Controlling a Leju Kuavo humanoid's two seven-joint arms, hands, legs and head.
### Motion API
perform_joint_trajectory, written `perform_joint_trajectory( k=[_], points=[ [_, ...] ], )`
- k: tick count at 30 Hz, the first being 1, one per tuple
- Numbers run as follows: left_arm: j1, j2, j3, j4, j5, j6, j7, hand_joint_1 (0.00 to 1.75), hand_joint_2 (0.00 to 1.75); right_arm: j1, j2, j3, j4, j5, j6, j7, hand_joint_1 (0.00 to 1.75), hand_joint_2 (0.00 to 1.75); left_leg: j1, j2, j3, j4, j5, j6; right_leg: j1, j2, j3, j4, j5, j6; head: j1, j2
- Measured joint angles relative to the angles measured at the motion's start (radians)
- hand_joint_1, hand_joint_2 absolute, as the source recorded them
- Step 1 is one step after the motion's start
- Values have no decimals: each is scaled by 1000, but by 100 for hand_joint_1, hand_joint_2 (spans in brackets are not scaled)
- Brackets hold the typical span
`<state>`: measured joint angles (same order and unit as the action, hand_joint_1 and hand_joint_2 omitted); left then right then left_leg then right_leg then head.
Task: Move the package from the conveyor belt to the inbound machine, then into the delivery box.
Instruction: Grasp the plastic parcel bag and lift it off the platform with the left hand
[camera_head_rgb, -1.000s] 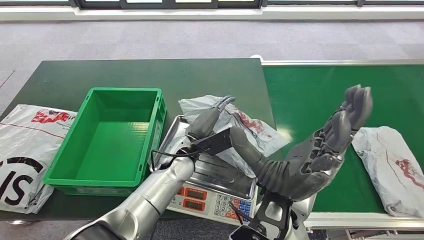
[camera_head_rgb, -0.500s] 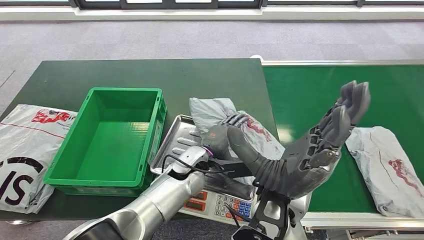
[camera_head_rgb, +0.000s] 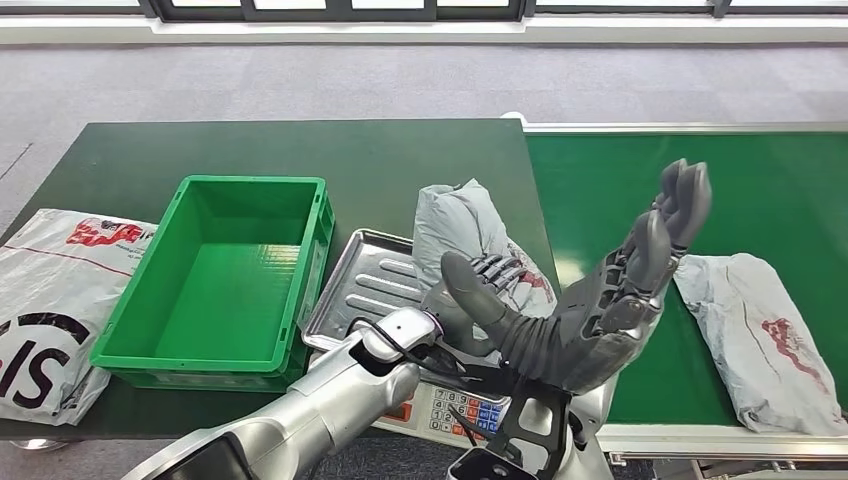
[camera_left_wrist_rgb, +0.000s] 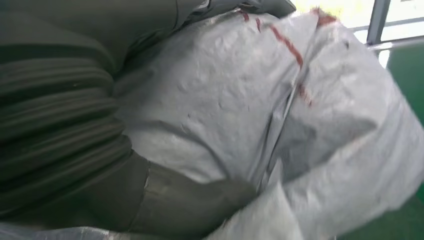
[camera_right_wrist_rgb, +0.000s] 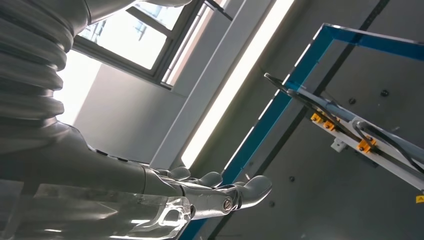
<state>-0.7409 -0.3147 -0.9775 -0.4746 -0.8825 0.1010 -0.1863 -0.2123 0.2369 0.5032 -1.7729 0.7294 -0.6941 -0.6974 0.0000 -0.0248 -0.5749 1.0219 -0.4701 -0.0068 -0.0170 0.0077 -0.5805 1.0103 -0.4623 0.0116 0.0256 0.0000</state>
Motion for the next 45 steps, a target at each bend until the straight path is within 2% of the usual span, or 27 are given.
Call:
perform_joint_trajectory(
  k=[2, 5, 16, 18, 23, 27, 31, 33, 36, 38, 39, 42, 45],
  points=[
    [-3, 0, -18, 6, -10, -8, -5, 175, 175, -1, -2, 0, 5, -8, 0, 1, 0, 175, 0, -1, 1, 0, 0, 0, 0, -1, 1, 0, 0, 0, 0, 0],
    [-6, 0, -35, 16, -15, 35, -7, 175, 175, 4, -5, 0, 7, -15, 0, 2, 0, 175, 0, -1, 1, 0, 0, 0, 0, -1, 1, 0, 0, 0, 0, 0],
    [-28, 0, -36, 30, -10, 66, -6, 175, 175, 16, -16, 0, 7, -24, 0, 0, 0, 175, 0, 0, 2, 0, 1, 0, 0, -1, 2, 0, 0, 0, 0, 0],
    [-29, 0, -35, 32, 4, 106, -5, 175, 175, 19, -18, 0, 7, -31, 0, 0, 0, 175, 0, 0, 2, 0, 1, 0, 0, 0, 1, 0, 0, 0, 0, 0],
    [-26, 4, 6, 20, 39, 295, -23, 175, 175, 41, -27, 0, 7, -66, 0, 2, 0, 175, 0, 0, 0, 0, 1, 0, 0, -1, 0, 0, 1, 0, 0, 0],
    [-26, 5, 24, 8, 42, 338, -27, 175, 175, 47, -31, 0, 7, -72, 0, 2, 0, 175, 0, 0, 0, 0, 1, -1, 0, -1, -1, 0, 1, 0, 0, 0],
    [5, 57, 183, -205, 1, 441, -20, 175, 175, 94, -54, 0, -5, -83, -2, 0, 0, 175, 0, 0, -5, 0, 2, -1, 0, 0, -6, 0, 1, -1, 0, 0],
    [25, 74, 220, -275, -57, 481, -3, 175, 175, 101, -59, 0, -7, -83, -3, 0, 0, 175, 0, 0, -6, -1, 2, -1, 0, 0, -7, 0, 1, -1, 0, 0],
    [70, 99, 264, -400, -334, 569, 71, 175, 175, 103, -62, 0, -7, -91, -3, 0, 0, 175, 0, 1, -8, -1, 2, -1, 0, 1, -9, 1, 1, -1, 0, 0],
    [104, 118, 317, -513, -538, 591, 111, 175, 175, 100, -63, 0, -7, -98, -3, 0, 0, 175, 0, 1, -9, -1, 2, -1, 0, 1, -10, 1, 1, -1, 0, 0],
    [116, 127, 348, -563, -588, 595, 120, 175, 175, 98, -64, 0, -7, -99, -3, 0, 0, 175, 0, 1, -9, -1, 2, -1, 0, 1, -10, 1, 1, -1, 0, 0],
    [133, 156, 439, -667, -611, 597, 168, 175, 175, 89, -64, 0, -6, -89, -3, 0, 0, 175, 1, 2, -9, -1, 2, -2, 1, 1, -11, 1, 1, -1, 0, 0],
    [127, 205, 493, -717, -612, 596, 281, 175, 175, 87, -63, 0, -7, -77, -3, 0, 0, 175, 2, 2, -9, -1, 3, -3, 1, 2, -11, 1, 2, -2, 0, 0]
  ],
)
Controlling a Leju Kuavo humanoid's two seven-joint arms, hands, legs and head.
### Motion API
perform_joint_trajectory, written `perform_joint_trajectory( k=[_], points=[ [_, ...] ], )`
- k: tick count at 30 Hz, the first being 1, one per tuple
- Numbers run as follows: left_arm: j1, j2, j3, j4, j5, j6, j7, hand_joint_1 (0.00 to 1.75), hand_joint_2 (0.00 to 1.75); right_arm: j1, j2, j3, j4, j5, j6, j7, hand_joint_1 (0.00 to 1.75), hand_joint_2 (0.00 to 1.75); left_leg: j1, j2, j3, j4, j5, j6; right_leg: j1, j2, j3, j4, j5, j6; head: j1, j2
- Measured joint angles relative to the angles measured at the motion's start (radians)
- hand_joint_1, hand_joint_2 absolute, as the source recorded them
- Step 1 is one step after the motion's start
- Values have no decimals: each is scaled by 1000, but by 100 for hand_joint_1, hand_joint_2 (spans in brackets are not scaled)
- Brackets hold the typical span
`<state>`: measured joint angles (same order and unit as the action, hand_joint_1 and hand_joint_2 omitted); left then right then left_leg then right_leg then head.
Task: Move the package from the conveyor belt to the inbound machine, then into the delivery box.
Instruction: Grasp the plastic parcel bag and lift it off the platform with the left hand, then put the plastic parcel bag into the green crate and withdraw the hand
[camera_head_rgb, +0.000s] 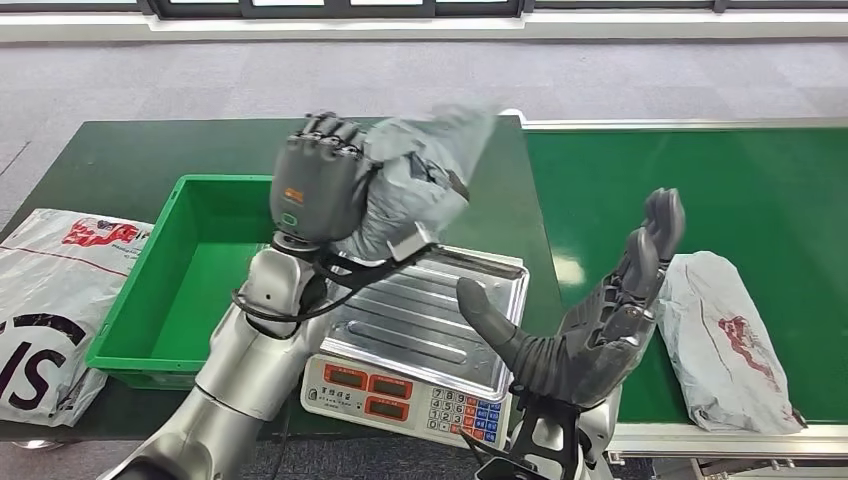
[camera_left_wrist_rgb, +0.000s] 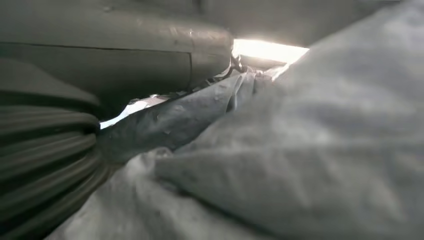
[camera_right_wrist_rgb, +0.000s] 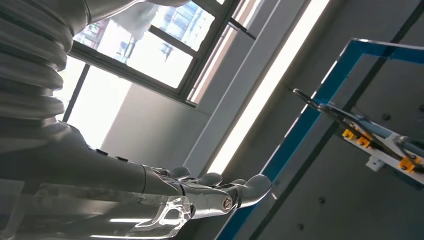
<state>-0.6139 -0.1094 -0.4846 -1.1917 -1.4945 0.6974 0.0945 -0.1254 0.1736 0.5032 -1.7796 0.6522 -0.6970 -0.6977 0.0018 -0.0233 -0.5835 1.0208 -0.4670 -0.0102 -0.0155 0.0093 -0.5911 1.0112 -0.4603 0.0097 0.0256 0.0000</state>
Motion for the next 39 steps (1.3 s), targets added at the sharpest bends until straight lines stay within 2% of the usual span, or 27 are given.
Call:
perform_joint_trajectory(
  k=[4, 7, 11, 17, 22, 28, 39],
  points=[
    [-14, 80, 6, -21, 0, 0, 164, 175, 175, 0, 0, 0, 0, 8, 0, 0, 0, 175, 1, 0, 0, 0, 1, -1, 1, 0, 0, 0, 1, -1, 0, 0],
    [-27, 132, 0, -22, 0, 0, 247, 175, 175, 0, 1, 0, 0, 12, 0, 0, 0, 175, 1, 0, 0, 0, 1, -2, 1, 0, -1, 1, 1, -2, 0, 0],
    [-40, 185, -13, -16, 0, 0, 312, 175, 175, 0, 1, 0, 0, 14, 0, 0, 0, 175, 1, 0, 0, 0, 1, -2, 1, 0, -1, 1, 1, -2, 0, 0],
    [-46, 238, -26, 23, -1, 0, 350, 175, 175, 8, 1, 0, 0, 13, 0, 1, 0, 175, 1, 0, -1, 0, 1, -2, 1, 1, -2, 1, 1, -2, 0, 0],
    [-47, 259, -77, 107, -1, 0, 424, 175, 175, 27, 1, 0, -4, 26, 0, 0, 0, 175, 1, 0, -1, 0, 1, -2, 1, 1, -2, 1, 1, -2, 0, 0],
    [-46, 259, -98, 176, -1, 0, 429, 175, 175, 39, 0, 0, -6, 28, 0, 0, 0, 175, 1, 1, -1, 0, 1, -2, 1, 1, -3, 1, 1, -2, 0, 0],
    [-46, 259, -103, 215, -1, 0, 430, 175, 175, 40, 0, 0, -6, 29, 0, 0, 0, 175, 1, 1, -2, 0, 1, -2, 1, 1, -3, 1, 1, -2, 0, 0]
  ],
)
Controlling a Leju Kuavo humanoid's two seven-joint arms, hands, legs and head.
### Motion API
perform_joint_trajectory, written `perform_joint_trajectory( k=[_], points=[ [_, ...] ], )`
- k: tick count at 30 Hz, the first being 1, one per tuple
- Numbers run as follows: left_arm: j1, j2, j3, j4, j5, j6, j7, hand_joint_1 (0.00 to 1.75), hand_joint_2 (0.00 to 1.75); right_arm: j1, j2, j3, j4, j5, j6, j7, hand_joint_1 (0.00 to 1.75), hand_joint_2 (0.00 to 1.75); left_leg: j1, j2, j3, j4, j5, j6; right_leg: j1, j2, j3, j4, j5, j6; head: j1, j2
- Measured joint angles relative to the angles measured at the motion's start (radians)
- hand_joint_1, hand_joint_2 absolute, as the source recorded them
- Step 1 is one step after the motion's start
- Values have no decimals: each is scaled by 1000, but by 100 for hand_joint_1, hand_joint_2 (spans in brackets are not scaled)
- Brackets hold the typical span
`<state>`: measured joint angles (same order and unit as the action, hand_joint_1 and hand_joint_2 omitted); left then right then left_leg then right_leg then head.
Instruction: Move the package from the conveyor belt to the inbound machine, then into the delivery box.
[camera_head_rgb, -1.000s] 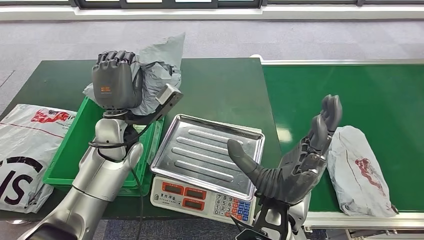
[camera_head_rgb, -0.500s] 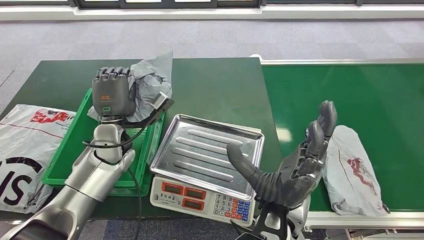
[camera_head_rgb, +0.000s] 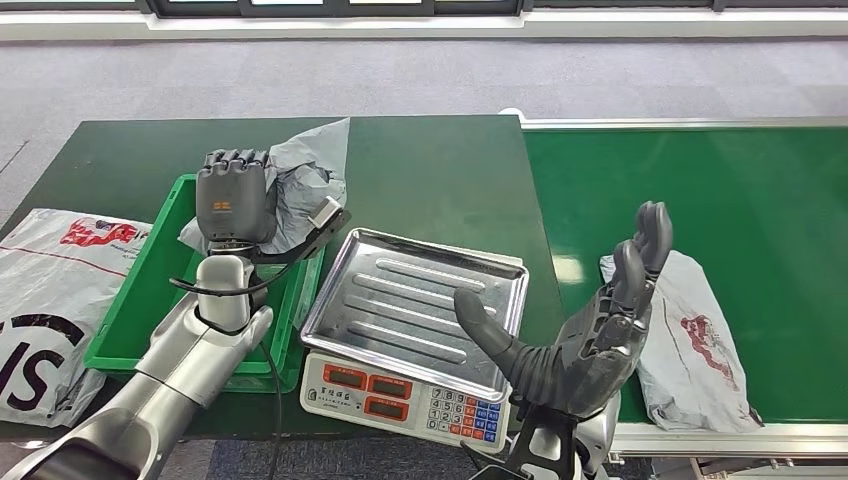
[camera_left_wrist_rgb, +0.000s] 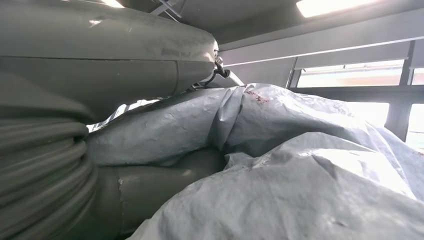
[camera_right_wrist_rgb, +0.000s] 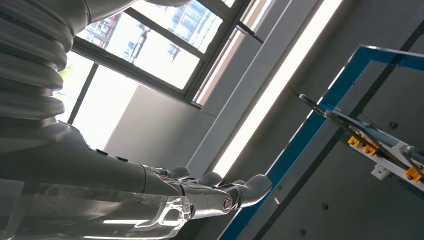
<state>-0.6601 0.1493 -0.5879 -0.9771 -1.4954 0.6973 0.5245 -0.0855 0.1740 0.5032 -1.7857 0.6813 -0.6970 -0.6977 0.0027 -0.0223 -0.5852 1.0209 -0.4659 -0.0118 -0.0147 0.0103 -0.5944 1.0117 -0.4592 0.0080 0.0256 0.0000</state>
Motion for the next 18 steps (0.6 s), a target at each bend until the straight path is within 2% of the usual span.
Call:
perform_joint_trajectory(
  k=[7, 8, 10, 11, 13, 14, 16, 18],
  points=[
    [0, 0, 0, 8, 0, 0, -1, 175, 175, 0, 0, 0, 0, 0, 0, 0, 0, 175, 0, 0, 0, 0, 0, 0, 0, 0, 0, 0, 0, 0, 0, 0],
    [0, -1, 0, 9, 0, 0, -10, 131, 175, 0, 0, 0, 0, 0, 0, 0, 0, 175, 0, 0, 0, 0, 0, 0, 0, 0, 0, 0, 0, 0, 0, 0],
    [3, -8, 11, 16, 0, 0, -79, 44, 87, 0, 0, 0, 0, 2, 0, 0, 0, 175, 0, 0, 0, 0, 0, 0, 0, 0, 0, 0, 0, 0, 0, 0],
    [7, -17, 31, 22, 0, 0, -133, 0, 87, 1, 0, 0, 0, 3, 0, 0, 0, 175, 0, -1, 0, 0, 0, 0, 0, 0, 0, 0, 0, 0, 0, 0],
    [17, -38, 76, 38, 0, 0, -186, 0, 87, 2, -1, 0, -1, 5, 0, 0, 0, 175, 0, -1, -1, 0, 0, 0, 0, 0, 0, 0, 0, 0, 0, 0],
    [20, -45, 89, 46, 0, 0, -168, 0, 87, 3, -1, 0, -1, 5, 0, 0, 0, 175, 0, 0, -1, 0, 0, 0, 0, 1, 0, 0, 0, 0, 0, 0],
    [20, -50, 86, 58, 0, 0, -80, 0, 0, 5, -1, 0, -1, 8, 0, 0, 0, 175, 0, 2, -1, 0, 0, 0, 0, 2, -1, 0, 0, 0, 0, 0],
    [20, -49, 76, 63, 0, 0, -18, 0, 0, 8, -1, 0, -1, 13, 0, 0, 0, 175, 0, 2, -1, 0, 0, 0, 0, 3, -1, 0, 1, -1, 0, 0]
  ],
)
